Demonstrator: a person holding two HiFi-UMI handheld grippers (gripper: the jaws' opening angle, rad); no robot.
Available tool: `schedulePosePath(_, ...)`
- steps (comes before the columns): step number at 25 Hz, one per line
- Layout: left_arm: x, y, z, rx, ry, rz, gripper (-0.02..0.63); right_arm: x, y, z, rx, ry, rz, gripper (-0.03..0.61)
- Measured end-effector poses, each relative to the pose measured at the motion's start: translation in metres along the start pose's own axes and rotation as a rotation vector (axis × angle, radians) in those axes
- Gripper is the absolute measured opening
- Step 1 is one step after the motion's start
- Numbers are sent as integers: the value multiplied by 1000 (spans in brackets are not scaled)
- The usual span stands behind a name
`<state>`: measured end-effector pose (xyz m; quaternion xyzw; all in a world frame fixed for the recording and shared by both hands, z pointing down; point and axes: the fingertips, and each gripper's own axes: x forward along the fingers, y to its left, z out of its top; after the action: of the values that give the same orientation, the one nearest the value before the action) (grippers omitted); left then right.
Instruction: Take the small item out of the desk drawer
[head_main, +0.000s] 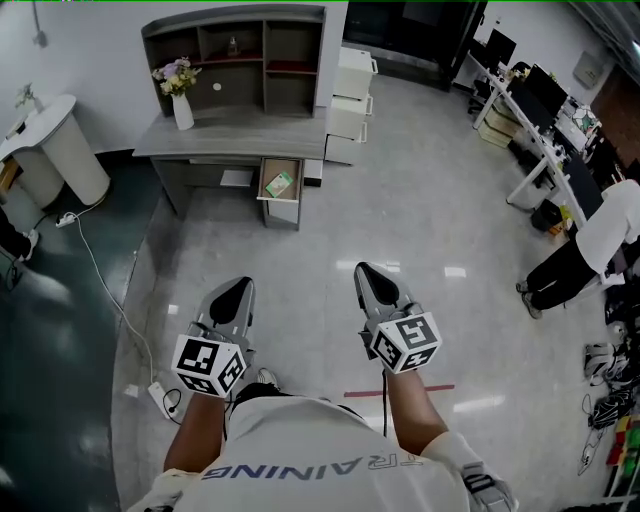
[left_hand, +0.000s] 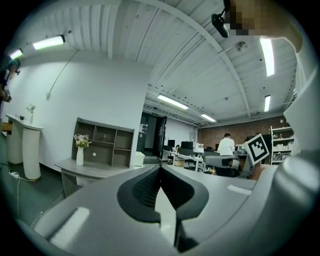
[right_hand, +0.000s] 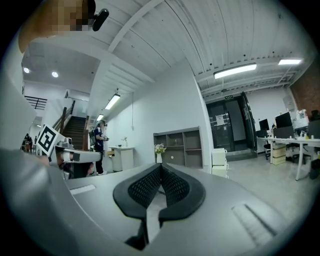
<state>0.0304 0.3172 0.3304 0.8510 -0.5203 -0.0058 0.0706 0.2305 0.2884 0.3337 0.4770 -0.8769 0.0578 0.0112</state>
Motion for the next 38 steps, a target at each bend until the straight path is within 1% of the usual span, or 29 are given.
schedulePosePath(8,7,103,19,6,-5,13,0,90,36,12,5,-4,-6,14)
schedulePosePath(11,9,126,18,0,-1,14,0,112,46,6,-3,20,1,14)
schedulePosePath(14,11,145,20,-8,-18,21,0,134,49,1,-12,55,1,14)
schedulePosePath(17,17,168,22,-16,-25,31,0,159,47,5,-16,58,2,14)
schedulePosePath(20,31,188,21,-36,-19,43,0,187,43,7,-18,60,18,14)
schedulePosePath(22,43,199,21,-34,-13,48,0,208,39,5,-14,64,30,14)
schedulePosePath(26,75,227,25,-31,-10,73,0,253,26,1,-10,68,59,14)
schedulePosePath(29,108,242,33,-22,-11,82,0,285,4,5,2,66,69,14)
schedulePosePath(33,159,250,42,-2,-6,79,0,319,-32,13,5,60,75,14)
schedulePosePath(38,228,250,50,13,6,59,0,355,-92,18,31,58,57,14)
